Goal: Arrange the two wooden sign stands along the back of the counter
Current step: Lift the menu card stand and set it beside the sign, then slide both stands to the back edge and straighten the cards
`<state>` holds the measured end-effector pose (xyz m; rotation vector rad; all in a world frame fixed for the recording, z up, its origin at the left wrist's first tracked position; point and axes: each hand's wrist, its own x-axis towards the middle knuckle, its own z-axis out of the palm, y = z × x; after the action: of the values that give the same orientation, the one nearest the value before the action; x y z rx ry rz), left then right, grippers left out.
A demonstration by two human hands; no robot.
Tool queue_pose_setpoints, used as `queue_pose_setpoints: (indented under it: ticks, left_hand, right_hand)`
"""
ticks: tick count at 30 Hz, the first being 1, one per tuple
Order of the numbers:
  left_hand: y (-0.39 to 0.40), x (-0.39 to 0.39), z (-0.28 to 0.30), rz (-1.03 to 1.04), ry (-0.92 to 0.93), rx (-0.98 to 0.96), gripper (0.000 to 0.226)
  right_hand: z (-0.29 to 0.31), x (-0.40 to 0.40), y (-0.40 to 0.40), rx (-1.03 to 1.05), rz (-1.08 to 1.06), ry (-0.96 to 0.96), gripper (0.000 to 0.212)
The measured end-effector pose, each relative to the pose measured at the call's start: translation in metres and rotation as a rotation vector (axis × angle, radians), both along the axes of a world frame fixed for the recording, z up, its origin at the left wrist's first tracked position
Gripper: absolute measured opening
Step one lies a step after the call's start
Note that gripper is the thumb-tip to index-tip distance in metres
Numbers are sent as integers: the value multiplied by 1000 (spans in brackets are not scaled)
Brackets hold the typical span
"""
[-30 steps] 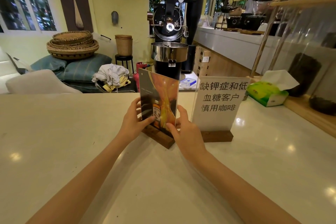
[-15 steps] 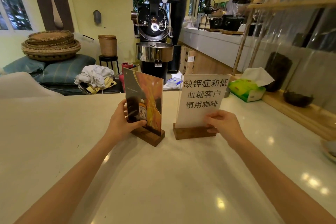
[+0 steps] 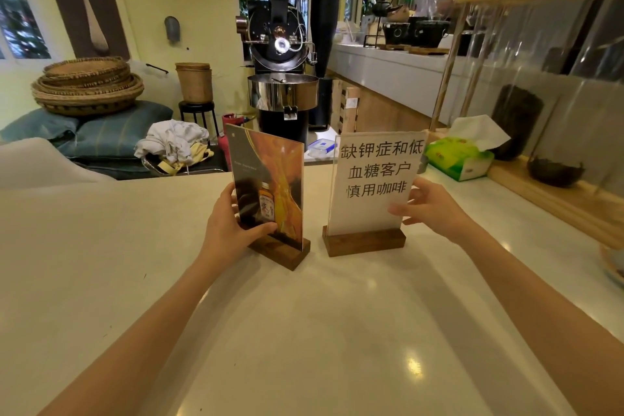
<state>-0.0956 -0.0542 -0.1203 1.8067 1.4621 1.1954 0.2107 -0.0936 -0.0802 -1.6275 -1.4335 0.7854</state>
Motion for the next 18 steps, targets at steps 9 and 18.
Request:
queue_pose_setpoints:
  ticks: [9,18]
  left_hand:
    - [15,31,-2,-33,17,36,86]
    - [31,92,-1,-111,4,64,83]
  right_hand:
    - [6,20,7,-9,50,-85,47]
    - [10,75,-4,-20,-20,-117,45]
